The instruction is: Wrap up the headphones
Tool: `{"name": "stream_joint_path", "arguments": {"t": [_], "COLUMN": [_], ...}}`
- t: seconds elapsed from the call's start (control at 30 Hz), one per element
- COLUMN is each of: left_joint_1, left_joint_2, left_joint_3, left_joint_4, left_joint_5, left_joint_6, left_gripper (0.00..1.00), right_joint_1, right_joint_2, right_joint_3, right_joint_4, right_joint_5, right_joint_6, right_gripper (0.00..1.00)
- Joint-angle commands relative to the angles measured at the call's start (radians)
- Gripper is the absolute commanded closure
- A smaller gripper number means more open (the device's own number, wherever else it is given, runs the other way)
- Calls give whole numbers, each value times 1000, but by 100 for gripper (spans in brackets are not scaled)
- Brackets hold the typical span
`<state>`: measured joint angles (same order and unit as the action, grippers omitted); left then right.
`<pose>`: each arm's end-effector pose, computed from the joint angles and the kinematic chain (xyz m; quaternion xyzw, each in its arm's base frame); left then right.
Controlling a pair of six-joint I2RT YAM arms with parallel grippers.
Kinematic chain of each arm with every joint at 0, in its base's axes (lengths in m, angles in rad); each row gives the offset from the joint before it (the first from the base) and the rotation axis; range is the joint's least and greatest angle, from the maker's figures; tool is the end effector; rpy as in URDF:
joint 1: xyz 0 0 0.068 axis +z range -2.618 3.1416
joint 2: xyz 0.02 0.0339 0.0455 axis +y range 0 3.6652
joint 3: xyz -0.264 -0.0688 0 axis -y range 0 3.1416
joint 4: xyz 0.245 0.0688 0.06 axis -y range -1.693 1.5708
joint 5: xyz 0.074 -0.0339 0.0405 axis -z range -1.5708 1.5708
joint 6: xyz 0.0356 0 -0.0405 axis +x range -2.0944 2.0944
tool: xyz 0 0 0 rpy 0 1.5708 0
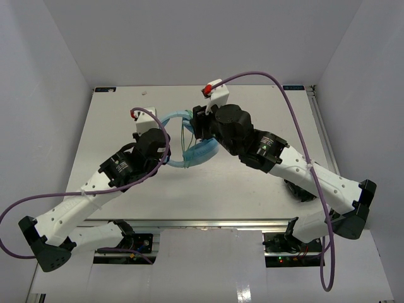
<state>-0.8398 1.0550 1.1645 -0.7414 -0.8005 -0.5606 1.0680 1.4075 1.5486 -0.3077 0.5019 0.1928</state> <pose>0.1569 -0.1367 0.3712 -0.0603 0.8379 -0.0027 0.5425 0.1668 0.2677 0.4504 -0.1681 0.7378 0.2156 0.6171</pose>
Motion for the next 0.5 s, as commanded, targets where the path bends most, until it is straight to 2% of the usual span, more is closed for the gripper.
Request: {"name": "stream_joint_path", "arguments": {"t": [0.0,0.47], "left_joint_1": [2,2], "left_joint_2": [-26,-15], "left_joint_3": [9,12], "left_joint_4": [96,100], "left_joint_5": [-5,-11], "left_joint_6": [-33,-36], "left_gripper": [100,100], "right_joint_1": [-3,-2], "right_joint_2": [-14,-65], "right_joint_3": [-6,-87], "right_joint_4": [66,119], "right_joint_5": [-19,-39], "right_joint_6": [17,14], "right_gripper": [53,88]}}
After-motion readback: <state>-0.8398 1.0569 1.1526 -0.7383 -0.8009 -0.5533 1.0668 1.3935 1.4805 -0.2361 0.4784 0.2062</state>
